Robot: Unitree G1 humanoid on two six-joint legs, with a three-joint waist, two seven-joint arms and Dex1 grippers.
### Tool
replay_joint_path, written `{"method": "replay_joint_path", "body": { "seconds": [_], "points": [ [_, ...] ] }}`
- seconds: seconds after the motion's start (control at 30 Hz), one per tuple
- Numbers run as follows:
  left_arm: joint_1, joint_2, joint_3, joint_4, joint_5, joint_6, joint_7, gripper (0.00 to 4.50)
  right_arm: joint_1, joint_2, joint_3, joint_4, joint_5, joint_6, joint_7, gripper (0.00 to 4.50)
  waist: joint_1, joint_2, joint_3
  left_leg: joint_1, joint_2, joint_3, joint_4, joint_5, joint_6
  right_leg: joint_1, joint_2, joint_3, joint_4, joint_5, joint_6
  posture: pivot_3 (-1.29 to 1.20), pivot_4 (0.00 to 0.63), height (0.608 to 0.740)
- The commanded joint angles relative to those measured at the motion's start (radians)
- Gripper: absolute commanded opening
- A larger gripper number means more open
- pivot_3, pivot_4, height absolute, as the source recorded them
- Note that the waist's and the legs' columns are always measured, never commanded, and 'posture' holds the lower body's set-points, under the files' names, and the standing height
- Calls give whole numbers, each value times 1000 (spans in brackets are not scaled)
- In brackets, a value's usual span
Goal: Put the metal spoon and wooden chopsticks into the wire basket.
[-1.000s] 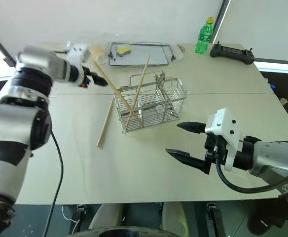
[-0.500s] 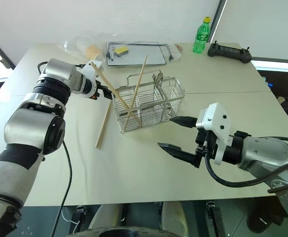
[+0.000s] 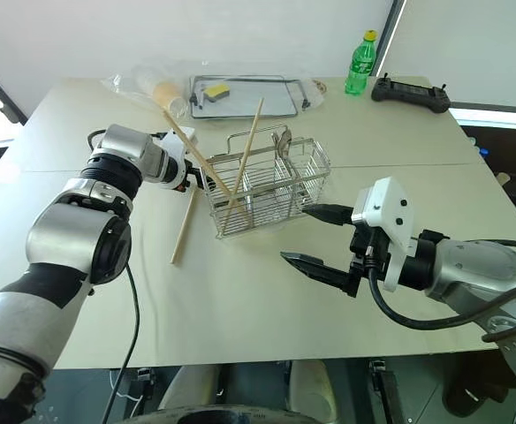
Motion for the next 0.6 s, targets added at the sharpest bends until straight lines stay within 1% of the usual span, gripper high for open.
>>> {"method": "replay_joint_path", "body": {
  "seconds": [0.03, 0.07, 0.1, 0.17, 0.27, 0.3, 0.33, 0.37, 0.4, 0.6],
  "points": [
    [-7, -9, 32, 20, 0, -33, 24, 4455, -4, -9, -36, -23, 21, -8, -14, 3994, 1, 0, 0, 0, 0, 0, 0, 0, 0, 0, 0, 0, 0, 0, 0, 0, 150, 709],
    [-7, -10, 40, 26, -1, -36, 33, 4455, -4, -10, -39, -24, 25, -7, -17, 3994, 0, 0, 0, 0, 0, 0, 0, 0, 0, 1, 0, 0, 0, 0, 0, 0, 150, 709],
    [-5, -11, 47, 31, -2, -40, 39, 4219, -2, -11, -43, -25, 30, -6, -19, 3994, 0, 0, 0, 1, 0, 0, 0, 0, 0, 1, 0, 0, 0, 0, 0, 0, 150, 709],
    [-5, -14, 56, 38, -3, -45, 42, 3613, 4, -14, -51, -28, 38, -5, -22, 3994, 0, 0, 0, 1, 0, 0, 1, 0, 0, 1, 0, 0, 0, 0, 0, 0, 150, 709],
    [-8, -17, 63, 44, -4, -41, 39, 1992, 21, -19, -60, -35, 46, -4, -22, 3994, 1, 0, 0, 1, 0, 0, 1, 0, 0, 1, 0, 0, 0, 0, 1, 0, 150, 709],
    [-9, -18, 65, 46, -2, -39, 39, 1625, 28, -20, -64, -37, 49, -3, -20, 3994, 1, 0, 0, 1, 0, 0, 0, 0, 0, 1, 0, 0, 0, 1, 1, 0, 150, 709],
    [-12, -19, 67, 46, 0, -37, 38, 1076, 38, -22, -67, -40, 49, -3, -18, 3994, 1, 0, 0, 1, 0, 0, 0, 0, 0, 1, 0, 0, 0, 1, 1, 0, 150, 709],
    [-14, -20, 68, 47, 2, -37, 38, 641, 45, -23, -70, -41, 49, -4, -16, 3994, 1, 0, 0, 0, 0, 0, 0, 0, 0, 1, 0, 0, 0, 1, 1, 0, 150, 709],
    [-15, -20, 70, 47, 3, -36, 38, 78, 52, -24, -73, -42, 49, -5, -15, 3994, 1, 0, 0, 0, -1, 0, 0, 0, 0, 1, 0, 0, 0, 1, 1, 0, 150, 709],
    [-24, -17, 80, 49, 2, -35, 40, 27, 120, -39, -87, -51, 42, -3, 15, 3994, 0, 0, 0, 1, -1, 0, 0, 0, 0, 1, 0, 0, 0, 1, 1, 0, 150, 709]
  ]
}}
